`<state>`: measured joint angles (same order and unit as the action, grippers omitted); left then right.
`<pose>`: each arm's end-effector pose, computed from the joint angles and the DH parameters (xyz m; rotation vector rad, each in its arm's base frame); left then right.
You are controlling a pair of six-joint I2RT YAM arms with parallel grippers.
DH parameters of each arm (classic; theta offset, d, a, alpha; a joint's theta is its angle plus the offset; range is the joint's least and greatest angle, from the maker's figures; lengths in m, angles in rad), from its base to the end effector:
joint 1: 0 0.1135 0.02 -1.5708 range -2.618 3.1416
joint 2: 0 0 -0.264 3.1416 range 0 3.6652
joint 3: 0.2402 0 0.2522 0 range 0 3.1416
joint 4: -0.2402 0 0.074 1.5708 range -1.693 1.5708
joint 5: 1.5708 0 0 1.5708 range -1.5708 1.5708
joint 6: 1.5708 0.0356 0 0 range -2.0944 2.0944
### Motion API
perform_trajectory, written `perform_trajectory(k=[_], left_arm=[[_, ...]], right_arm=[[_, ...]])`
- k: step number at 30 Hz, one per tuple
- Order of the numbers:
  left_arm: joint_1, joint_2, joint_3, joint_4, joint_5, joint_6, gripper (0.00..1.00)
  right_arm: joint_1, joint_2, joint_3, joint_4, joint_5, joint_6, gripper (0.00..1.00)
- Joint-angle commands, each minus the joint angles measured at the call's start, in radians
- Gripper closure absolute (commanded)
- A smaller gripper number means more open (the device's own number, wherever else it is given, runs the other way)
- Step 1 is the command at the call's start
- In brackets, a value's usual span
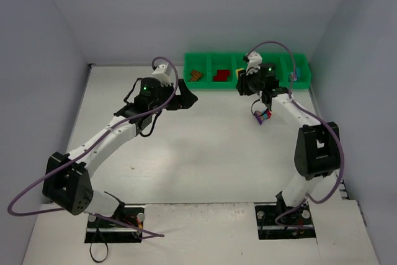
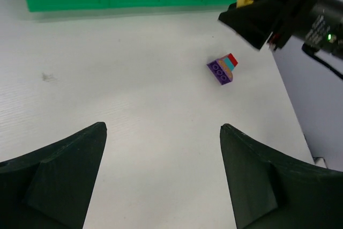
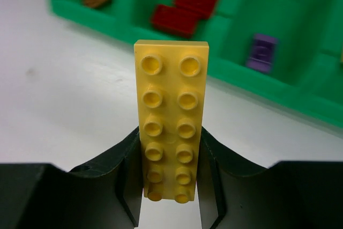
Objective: Sort the legos into containers by color
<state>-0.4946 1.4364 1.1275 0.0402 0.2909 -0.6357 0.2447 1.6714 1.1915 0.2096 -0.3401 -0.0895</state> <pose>0.2948 -0.1706 0.3291 0.0797 1.9612 -1.0372 0.3805 0.1073 0.2876 -0.5401 1.7650 0.4212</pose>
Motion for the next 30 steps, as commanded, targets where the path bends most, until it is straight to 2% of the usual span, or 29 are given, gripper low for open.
perform_trajectory(k=[1,7,14,19,20,26,30], left_arm=[[0.002,-0.108,-0.018,-0.032,-0.087,0.103,0.2],[-0.001,-0.185,-0.118,-0.109,-0.108,0.137,0.2],[-0.001,-0.251,-0.176,-0.184,-0.121,0.14,0.2],[-0.002,-0.268,-0.184,-0.201,-0.128,0.133,0.2],[-0.004,-0.266,-0.186,-0.201,-0.13,0.13,0.2],[-0.004,-0.254,-0.181,-0.201,-0.128,0.126,0.2],[-0.005,-0.232,-0.166,-0.204,-0.107,0.134,0.2]], right_arm=[[-0.102,0.072,0.126,0.024,0.124,-0.01,1.0],[-0.232,0.25,0.313,0.013,0.171,-0.009,1.0],[-0.312,0.464,0.558,-0.019,0.196,-0.006,0.97],[-0.331,0.585,0.729,-0.05,0.188,-0.038,0.72],[-0.331,0.599,0.749,-0.058,0.188,-0.042,0.64],[-0.331,0.639,0.816,-0.07,0.167,-0.042,0.37],[-0.331,0.594,0.783,-0.076,0.167,-0.035,0.31]])
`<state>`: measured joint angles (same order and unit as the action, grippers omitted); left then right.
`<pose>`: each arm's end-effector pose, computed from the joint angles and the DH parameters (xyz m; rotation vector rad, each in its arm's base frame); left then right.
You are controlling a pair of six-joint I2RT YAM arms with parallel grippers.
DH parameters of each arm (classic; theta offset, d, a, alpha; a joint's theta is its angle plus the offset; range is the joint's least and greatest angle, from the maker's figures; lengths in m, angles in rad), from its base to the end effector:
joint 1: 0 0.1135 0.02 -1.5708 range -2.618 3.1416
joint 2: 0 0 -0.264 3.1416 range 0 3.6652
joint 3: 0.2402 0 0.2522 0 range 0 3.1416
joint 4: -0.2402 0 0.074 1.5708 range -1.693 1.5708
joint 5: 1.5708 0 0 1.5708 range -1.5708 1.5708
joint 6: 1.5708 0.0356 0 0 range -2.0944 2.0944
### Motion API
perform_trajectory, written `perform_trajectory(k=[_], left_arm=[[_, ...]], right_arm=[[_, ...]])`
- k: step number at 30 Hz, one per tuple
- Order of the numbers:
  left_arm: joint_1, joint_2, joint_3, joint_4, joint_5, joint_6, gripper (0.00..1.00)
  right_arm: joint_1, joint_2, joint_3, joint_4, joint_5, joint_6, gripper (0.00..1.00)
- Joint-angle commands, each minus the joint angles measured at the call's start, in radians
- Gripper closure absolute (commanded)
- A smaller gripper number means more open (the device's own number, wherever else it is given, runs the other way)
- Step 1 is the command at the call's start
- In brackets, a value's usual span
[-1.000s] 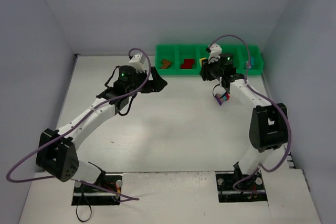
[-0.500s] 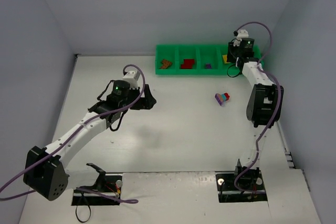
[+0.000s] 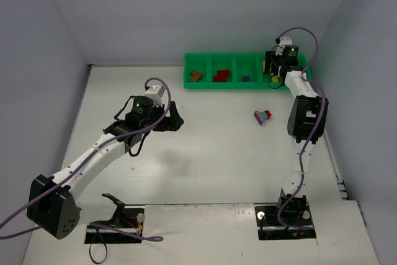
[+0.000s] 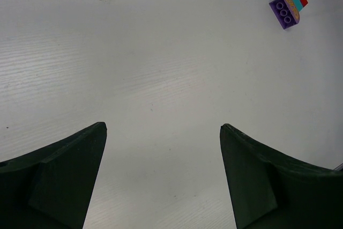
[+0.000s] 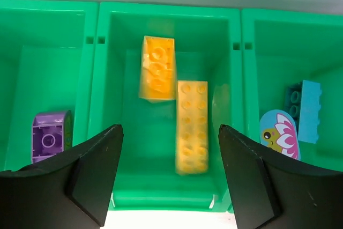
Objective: Sort the legos into containers by color
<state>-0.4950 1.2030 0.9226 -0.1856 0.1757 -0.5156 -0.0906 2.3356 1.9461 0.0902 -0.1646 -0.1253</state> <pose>0.2386 -0.1359 0.3007 0.0935 2.1253 -0.7976 0.5547 -0.0445 0.2343 -0.1457 1.8602 0.0046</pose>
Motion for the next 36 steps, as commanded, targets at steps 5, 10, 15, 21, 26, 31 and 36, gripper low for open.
perform_trajectory(k=[5,10,15,21,26,31,36], left_arm=[[-0.005,0.015,0.045,0.032,0.045,0.037,0.2],[-0.005,0.021,0.05,0.037,0.065,0.077,0.2],[-0.004,0.02,0.05,0.029,0.085,0.103,0.2],[-0.007,0.012,0.033,0.028,0.12,0.108,0.2],[-0.013,-0.005,0.01,0.017,0.131,0.104,0.2],[-0.011,-0.029,-0.016,0.014,0.125,0.108,0.2],[-0.013,-0.049,-0.045,0.014,0.117,0.1,0.2]], right_arm=[[0.006,-0.197,-0.114,0.037,-0.006,0.114,0.32],[0.031,-0.386,-0.392,0.017,0.086,0.3,0.37],[0.055,-0.545,-0.62,-0.042,0.201,0.499,0.37],[0.084,-0.598,-0.763,-0.15,0.263,0.631,0.36],[0.135,-0.59,-0.809,-0.165,0.293,0.719,0.36],[0.169,-0.569,-0.811,-0.168,0.321,0.791,0.36],[0.172,-0.51,-0.783,-0.167,0.321,0.813,0.37]])
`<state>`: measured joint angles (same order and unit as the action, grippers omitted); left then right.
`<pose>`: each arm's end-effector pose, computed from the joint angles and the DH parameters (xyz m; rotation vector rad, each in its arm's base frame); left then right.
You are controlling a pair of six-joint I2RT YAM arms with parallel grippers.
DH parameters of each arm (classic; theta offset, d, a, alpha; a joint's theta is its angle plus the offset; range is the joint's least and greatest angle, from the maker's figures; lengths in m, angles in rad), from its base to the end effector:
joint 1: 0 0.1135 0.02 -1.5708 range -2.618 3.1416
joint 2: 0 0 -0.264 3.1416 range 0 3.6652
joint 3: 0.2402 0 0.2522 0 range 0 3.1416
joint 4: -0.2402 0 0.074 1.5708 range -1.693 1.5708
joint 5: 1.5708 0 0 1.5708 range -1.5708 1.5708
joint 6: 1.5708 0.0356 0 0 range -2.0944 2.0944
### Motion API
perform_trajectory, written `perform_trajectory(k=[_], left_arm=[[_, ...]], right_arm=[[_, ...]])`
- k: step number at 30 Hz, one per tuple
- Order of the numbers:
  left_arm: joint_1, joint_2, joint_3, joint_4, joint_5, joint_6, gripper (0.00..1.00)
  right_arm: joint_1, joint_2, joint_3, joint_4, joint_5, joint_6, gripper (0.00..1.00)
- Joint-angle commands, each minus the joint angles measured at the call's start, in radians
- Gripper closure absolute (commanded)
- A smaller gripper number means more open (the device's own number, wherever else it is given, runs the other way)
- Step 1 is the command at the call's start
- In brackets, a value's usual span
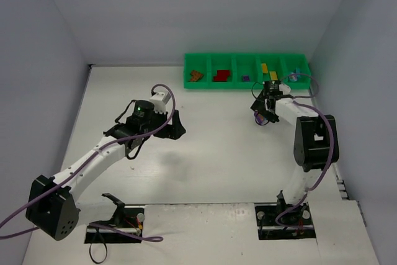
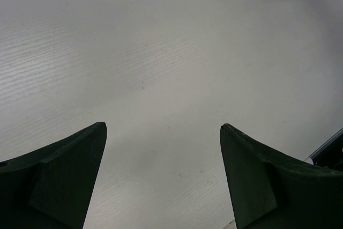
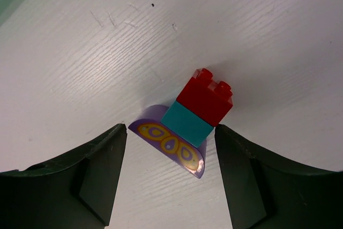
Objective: Sort the legos into containers by color
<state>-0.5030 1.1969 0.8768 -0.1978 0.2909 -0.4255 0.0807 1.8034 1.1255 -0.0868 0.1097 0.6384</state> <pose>0.2307 -0.1386 0.2856 0.2694 2.1670 -0.8512 0.3873 0.0274 0.1878 0.6970 2.2351 0.2309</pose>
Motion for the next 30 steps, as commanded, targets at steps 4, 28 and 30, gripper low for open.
perform_trajectory(k=[4,28,30], left_arm=[[-0.005,-0.06,-0.015,0.026,-0.005,0.002,0.2],[-0.002,-0.059,-0.018,0.081,-0.036,-0.007,0.2],[-0.002,-0.063,-0.015,0.089,-0.047,-0.009,0.2]], right_arm=[[0.027,0.053,0.053,0.012,0.033,0.02,0.41],[0.464,0.037,-0.004,0.066,-0.401,-0.841,0.12],[0.464,0.03,-0.004,0.065,-0.378,-0.804,0.11]])
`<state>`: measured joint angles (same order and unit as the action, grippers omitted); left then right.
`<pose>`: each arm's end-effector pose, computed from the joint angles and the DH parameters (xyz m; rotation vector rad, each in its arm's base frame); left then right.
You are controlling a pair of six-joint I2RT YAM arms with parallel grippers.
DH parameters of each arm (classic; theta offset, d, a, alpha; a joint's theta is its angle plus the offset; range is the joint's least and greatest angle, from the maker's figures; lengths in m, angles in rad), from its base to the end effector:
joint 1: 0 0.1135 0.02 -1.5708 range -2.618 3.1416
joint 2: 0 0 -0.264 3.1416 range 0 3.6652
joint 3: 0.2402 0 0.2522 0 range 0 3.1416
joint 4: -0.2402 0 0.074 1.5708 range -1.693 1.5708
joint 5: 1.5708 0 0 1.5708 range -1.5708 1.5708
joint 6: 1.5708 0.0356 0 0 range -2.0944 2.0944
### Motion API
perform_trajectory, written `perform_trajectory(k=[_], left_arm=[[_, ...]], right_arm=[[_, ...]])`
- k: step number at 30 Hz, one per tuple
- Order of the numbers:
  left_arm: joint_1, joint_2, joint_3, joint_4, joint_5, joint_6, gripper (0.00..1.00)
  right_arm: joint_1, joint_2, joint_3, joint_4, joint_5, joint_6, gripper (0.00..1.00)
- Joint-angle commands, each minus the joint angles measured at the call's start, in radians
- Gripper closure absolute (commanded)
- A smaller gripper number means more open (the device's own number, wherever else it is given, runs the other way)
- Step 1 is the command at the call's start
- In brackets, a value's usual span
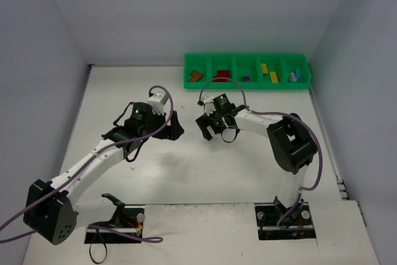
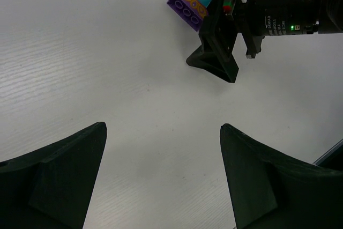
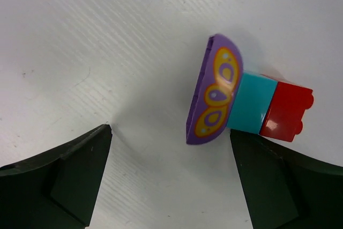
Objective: Sort the legos into containers by color
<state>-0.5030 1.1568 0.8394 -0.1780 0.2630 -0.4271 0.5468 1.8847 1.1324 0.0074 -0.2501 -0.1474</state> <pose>0.2239 -0.1337 0.2842 0.2511 2.1427 -0.8294 0.3381 0.2161 0.1675 -0.9149 2.1514 0.4905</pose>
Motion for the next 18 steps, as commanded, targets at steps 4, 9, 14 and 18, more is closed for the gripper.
perform_trajectory(k=[4,9,14,18], left_arm=[[-0.003,-0.023,0.027,0.072,-0.044,-0.009,0.2],[-0.002,-0.002,0.036,0.064,-0.054,-0.01,0.2],[-0.002,0.007,0.038,0.058,-0.048,-0.01,0.2],[0.0,0.009,0.043,0.055,-0.045,-0.007,0.2]], right_arm=[[0.008,-0.099,-0.019,-0.017,0.121,0.186,0.11],[0.015,-0.122,-0.017,0.014,0.247,0.365,0.15],[0.002,-0.156,0.016,0.013,0.215,0.306,0.37],[-0.056,-0.18,0.047,-0.003,0.163,0.25,0.51]])
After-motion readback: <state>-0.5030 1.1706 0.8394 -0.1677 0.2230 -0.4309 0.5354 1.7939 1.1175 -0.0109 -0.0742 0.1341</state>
